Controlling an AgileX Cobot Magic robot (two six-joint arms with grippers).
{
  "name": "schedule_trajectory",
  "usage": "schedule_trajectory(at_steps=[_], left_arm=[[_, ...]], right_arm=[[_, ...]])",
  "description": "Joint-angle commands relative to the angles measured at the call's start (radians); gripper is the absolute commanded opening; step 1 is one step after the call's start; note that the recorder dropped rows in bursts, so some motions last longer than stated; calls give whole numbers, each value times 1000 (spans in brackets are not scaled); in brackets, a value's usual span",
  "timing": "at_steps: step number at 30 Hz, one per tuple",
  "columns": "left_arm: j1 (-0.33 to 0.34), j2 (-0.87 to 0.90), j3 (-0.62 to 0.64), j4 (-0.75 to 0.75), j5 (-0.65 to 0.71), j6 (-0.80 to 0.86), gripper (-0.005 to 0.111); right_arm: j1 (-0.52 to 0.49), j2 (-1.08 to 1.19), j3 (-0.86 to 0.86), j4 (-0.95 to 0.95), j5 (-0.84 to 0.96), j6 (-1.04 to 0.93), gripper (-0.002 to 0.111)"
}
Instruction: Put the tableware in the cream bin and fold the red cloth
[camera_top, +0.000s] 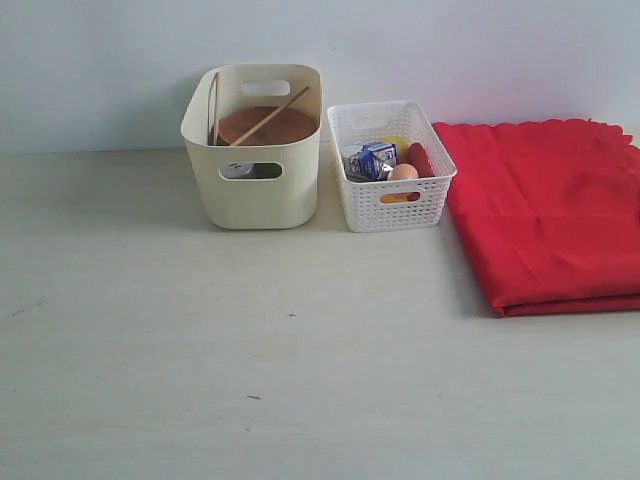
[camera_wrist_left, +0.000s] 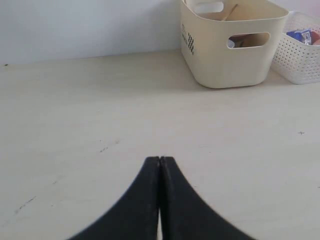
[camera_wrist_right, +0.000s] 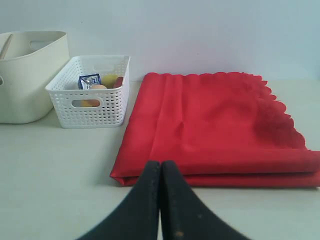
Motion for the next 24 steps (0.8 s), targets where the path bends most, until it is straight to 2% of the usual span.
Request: schedule_trajectory(at_steps=[1, 24], left_arm=[[3, -6, 3, 0, -9, -5, 0], [3, -6, 3, 0, -9, -5, 0]], right_arm=[[2, -6, 5, 0, -4, -2, 0], [2, -6, 5, 11, -4, 0, 0]])
